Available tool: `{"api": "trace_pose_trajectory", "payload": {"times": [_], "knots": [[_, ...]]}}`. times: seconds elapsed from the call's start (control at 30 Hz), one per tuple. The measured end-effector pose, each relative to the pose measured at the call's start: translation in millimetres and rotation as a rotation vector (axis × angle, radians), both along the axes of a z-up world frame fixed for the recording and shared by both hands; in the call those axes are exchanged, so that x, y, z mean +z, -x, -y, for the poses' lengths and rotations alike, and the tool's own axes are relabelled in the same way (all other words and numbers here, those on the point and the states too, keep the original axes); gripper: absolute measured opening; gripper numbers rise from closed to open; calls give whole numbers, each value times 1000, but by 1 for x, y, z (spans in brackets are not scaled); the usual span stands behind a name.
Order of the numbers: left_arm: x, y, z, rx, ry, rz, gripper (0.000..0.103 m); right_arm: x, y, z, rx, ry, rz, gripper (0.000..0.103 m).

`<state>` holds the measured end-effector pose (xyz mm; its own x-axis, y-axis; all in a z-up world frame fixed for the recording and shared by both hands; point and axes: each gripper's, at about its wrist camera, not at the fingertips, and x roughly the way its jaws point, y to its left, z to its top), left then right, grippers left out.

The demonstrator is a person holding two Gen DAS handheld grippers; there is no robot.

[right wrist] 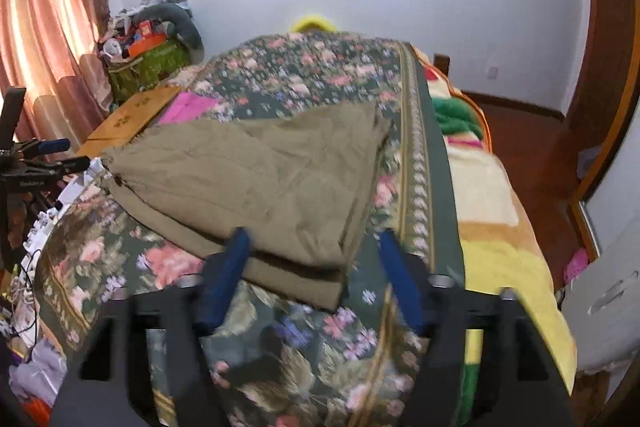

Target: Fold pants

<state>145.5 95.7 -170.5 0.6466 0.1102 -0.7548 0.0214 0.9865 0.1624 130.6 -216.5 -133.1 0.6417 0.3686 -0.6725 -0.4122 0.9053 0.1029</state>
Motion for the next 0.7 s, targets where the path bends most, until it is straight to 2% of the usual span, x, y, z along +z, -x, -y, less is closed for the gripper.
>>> {"api": "trace_pose_trajectory", "payload": {"times": [0.1, 0.27, 0.4, 0.5, 0.7], "knots": [[-7, -8, 14, -27, -53, -23, 95, 2, -1, -16, 51, 2, -1, 74], [-31, -22, 43, -116, -154, -83, 95, -2, -7, -44, 137, 13, -7, 74], [-41, -33, 59, -163, -227, -82, 95, -8, -16, -62, 193, 16, -24, 74], [-38, -40, 61, -179, -210, -81, 95, -15, -24, -75, 228, 30, -42, 74], [-13, -57, 47, -168, -61, -64, 95, -22, -25, -113, 354, 62, -54, 73]]}}
